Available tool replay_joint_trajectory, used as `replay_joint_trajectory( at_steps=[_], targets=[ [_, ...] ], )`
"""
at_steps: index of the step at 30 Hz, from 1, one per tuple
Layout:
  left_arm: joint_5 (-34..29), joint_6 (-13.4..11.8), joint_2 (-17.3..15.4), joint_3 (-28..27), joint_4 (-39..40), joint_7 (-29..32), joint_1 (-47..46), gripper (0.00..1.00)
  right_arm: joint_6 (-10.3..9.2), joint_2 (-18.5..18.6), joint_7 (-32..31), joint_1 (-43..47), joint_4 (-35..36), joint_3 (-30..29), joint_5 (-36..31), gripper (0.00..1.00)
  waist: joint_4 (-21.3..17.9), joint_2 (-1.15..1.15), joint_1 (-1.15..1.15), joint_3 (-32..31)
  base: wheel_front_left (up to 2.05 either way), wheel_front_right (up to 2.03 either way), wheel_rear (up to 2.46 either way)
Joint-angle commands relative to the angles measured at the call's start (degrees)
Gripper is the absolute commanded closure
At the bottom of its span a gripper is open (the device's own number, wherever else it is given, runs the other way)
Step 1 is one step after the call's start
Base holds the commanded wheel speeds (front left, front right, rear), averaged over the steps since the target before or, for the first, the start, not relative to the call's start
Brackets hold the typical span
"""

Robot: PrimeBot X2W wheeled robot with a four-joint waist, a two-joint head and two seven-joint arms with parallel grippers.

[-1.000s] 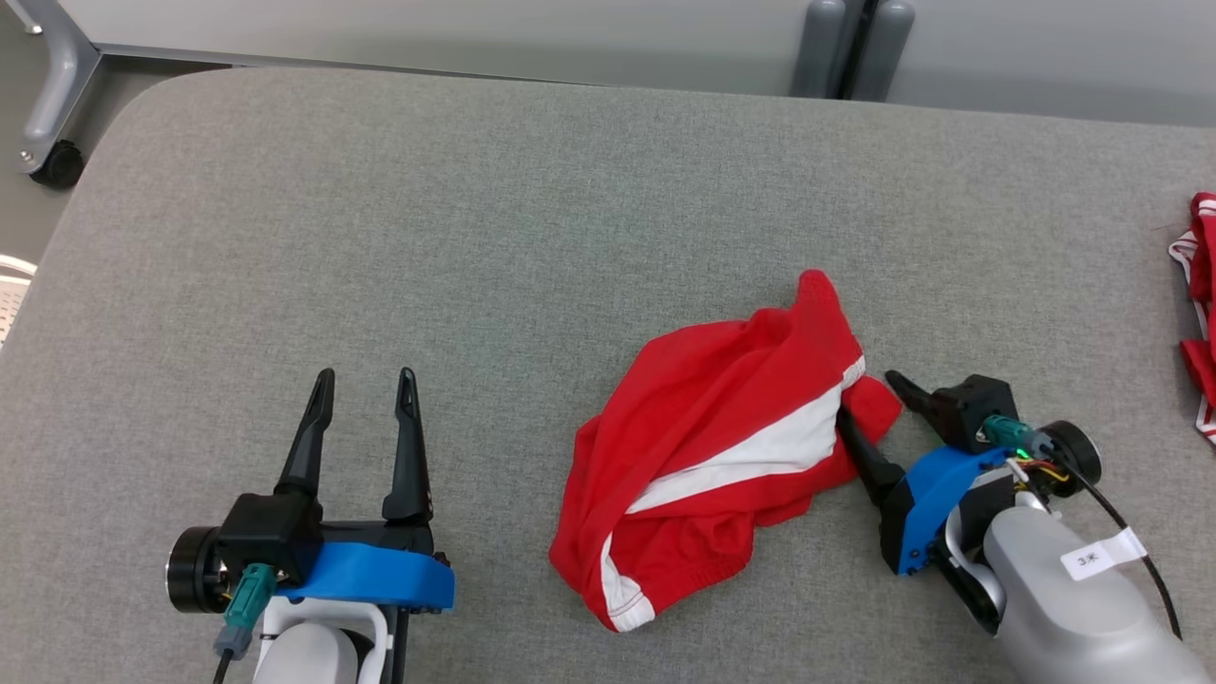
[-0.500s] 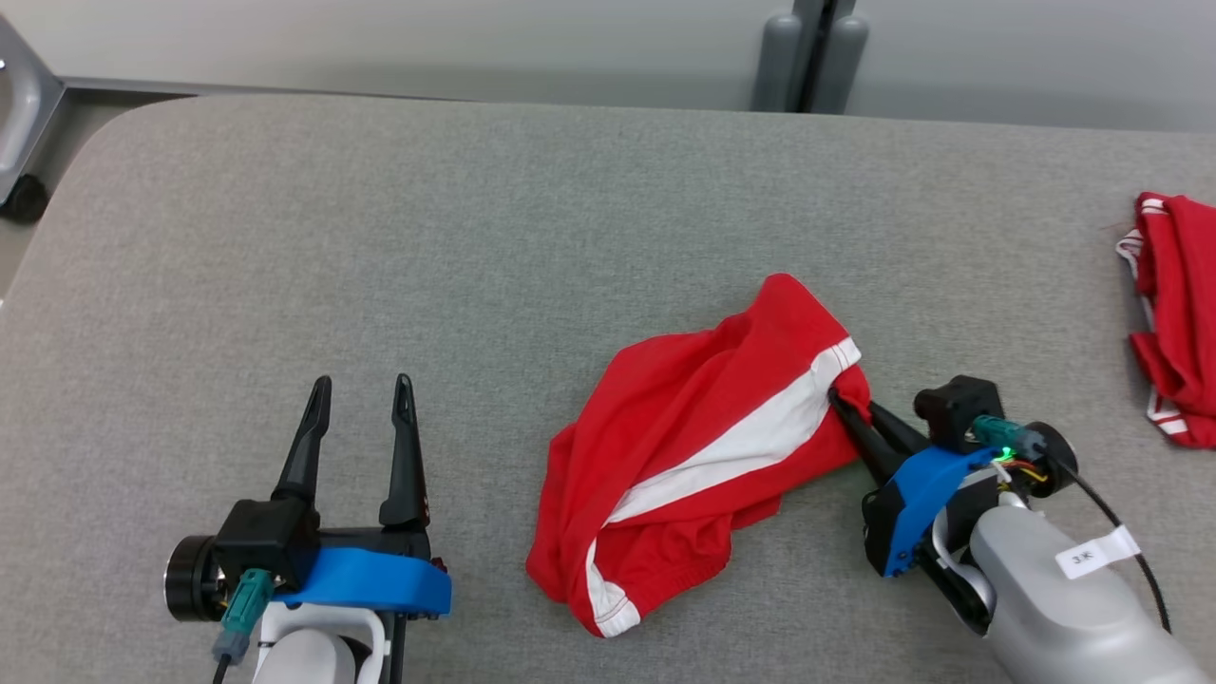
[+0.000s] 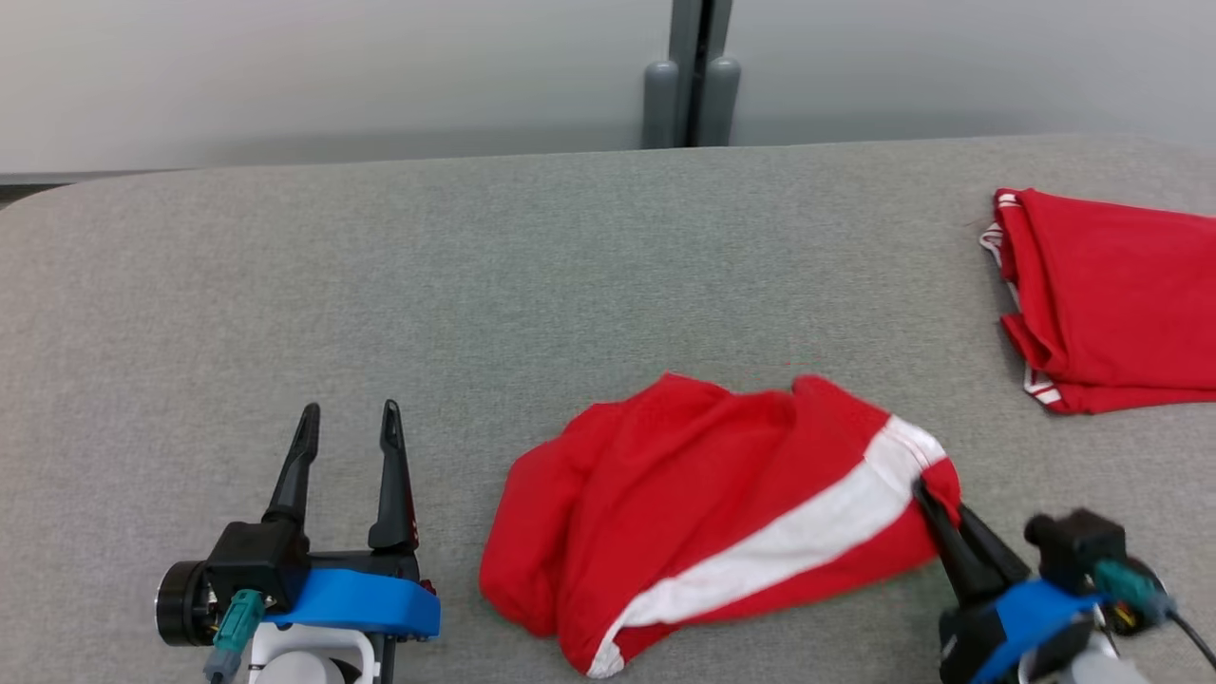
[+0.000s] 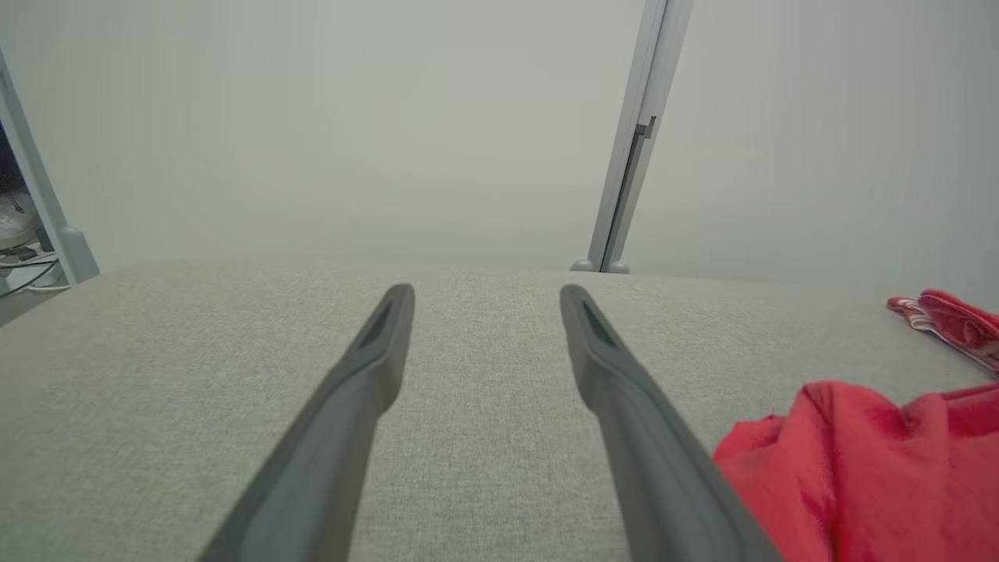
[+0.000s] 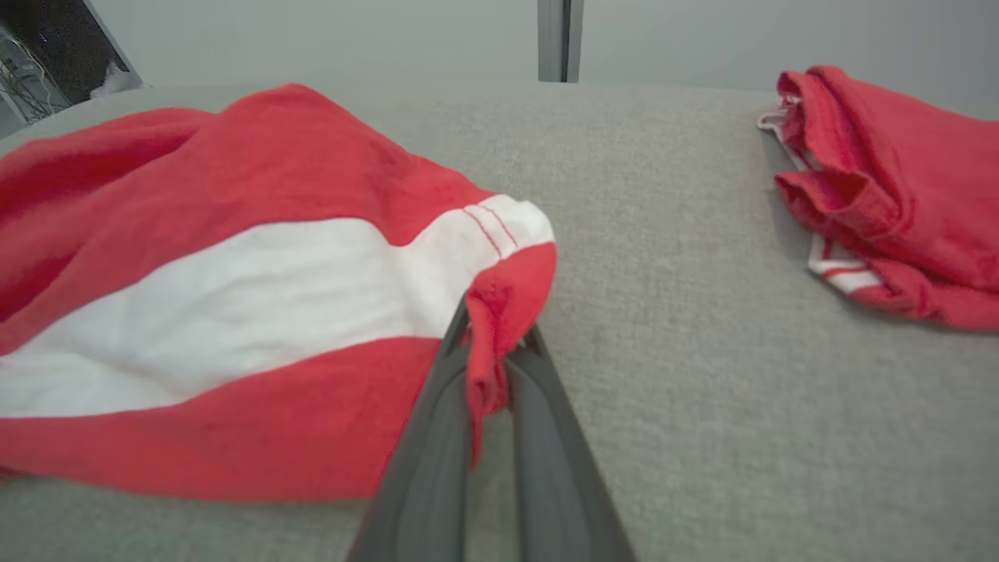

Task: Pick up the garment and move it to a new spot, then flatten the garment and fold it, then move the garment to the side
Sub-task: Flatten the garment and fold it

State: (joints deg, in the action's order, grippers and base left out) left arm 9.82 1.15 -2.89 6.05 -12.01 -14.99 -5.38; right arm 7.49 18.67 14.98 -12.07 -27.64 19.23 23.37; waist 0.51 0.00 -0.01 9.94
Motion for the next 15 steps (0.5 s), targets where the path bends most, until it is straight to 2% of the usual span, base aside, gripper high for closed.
replay_joint_trajectory(
  at_steps=[1, 6, 7, 8, 9, 15],
  targets=[
    [-0.29, 0.29, 0.0, -0.07, -0.06, -0.26, -0.06, 0.0, 0.01, -0.37, 0.25, 2.29, 1.34, -1.14, -0.46, 1.0, -0.53, 0.0, 0.01, -0.35, 0.0, 0.0, 0.0],
    [-0.46, 0.46, 0.01, -0.21, -0.25, -0.26, -0.09, 0.0, 0.01, -2.18, 0.25, 8.79, 5.33, -5.67, -1.99, 1.0, -1.34, 0.0, 0.01, -0.68, 0.0, 0.0, 0.0],
    [-0.53, 0.5, 0.0, -0.29, -0.28, -0.26, 0.08, 0.0, 0.01, -2.67, 0.25, 9.28, 6.09, -6.43, -2.36, 0.75, -1.52, 0.0, 0.01, -0.78, 0.0, 0.0, 0.0],
    [-0.59, 0.57, 0.01, -0.3, -0.34, -0.26, 0.19, 0.0, 0.01, -3.03, 0.25, 9.79, 6.87, -7.17, -2.75, 0.07, -1.59, 0.0, 0.01, -0.83, 0.0, 0.0, 0.0],
    [-0.63, 0.66, 0.01, -0.31, -0.42, -0.26, 0.27, 0.0, 0.01, -3.42, 0.24, 10.11, 7.54, -8.06, -3.17, 0.0, -1.65, 0.0, 0.01, -0.92, 0.0, 0.0, 0.0],
    [-0.9, 1.1, 0.01, -0.6, -0.67, -0.26, 0.48, 0.0, 0.01, -5.79, 0.25, 10.11, 14.22, -13.59, -6.43, 0.0, -1.58, 0.0, 0.01, -1.6, 0.0, 0.0, 0.0]
  ],
)
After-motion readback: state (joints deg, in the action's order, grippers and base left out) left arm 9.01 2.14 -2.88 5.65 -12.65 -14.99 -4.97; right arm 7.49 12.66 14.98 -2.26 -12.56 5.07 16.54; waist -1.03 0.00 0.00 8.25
